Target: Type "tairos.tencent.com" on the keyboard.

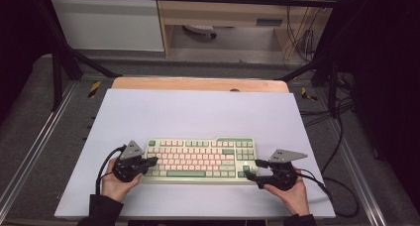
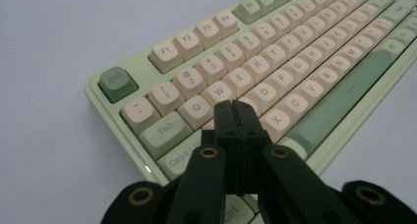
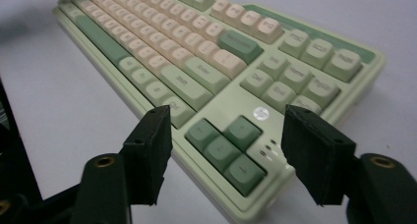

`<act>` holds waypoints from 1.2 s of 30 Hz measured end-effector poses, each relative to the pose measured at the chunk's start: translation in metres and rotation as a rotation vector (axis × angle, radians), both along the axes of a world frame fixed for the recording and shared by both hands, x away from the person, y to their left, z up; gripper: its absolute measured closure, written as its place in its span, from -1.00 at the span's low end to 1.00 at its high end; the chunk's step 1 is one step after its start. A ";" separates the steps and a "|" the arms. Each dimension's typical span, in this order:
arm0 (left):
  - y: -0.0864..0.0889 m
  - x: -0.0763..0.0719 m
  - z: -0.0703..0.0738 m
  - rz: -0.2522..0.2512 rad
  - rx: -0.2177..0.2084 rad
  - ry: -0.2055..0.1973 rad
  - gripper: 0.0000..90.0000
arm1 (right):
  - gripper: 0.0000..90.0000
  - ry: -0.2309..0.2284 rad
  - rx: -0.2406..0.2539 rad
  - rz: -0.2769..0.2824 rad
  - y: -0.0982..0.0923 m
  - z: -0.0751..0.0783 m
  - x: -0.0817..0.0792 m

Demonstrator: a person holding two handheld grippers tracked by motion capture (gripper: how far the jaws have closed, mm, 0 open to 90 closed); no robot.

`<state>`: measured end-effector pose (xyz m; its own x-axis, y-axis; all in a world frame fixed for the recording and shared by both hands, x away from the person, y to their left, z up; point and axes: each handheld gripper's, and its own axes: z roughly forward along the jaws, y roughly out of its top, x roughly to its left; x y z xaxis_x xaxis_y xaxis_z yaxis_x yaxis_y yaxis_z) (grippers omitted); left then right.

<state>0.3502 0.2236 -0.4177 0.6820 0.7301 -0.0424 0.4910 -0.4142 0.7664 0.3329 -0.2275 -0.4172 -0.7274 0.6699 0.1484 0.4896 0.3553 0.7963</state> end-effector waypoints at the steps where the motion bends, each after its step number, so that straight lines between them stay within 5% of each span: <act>1: 0.000 0.000 0.000 0.000 -0.001 0.000 1.00 | -0.13 0.000 0.000 0.000 0.000 0.000 0.000; 17: 0.000 0.000 -0.001 -0.006 -0.008 -0.003 1.00 | 0.65 0.013 0.018 0.076 0.054 0.012 0.013; 36: 0.001 0.000 -0.001 -0.007 -0.010 -0.007 1.00 | 1.00 0.008 0.038 0.086 0.094 0.020 0.031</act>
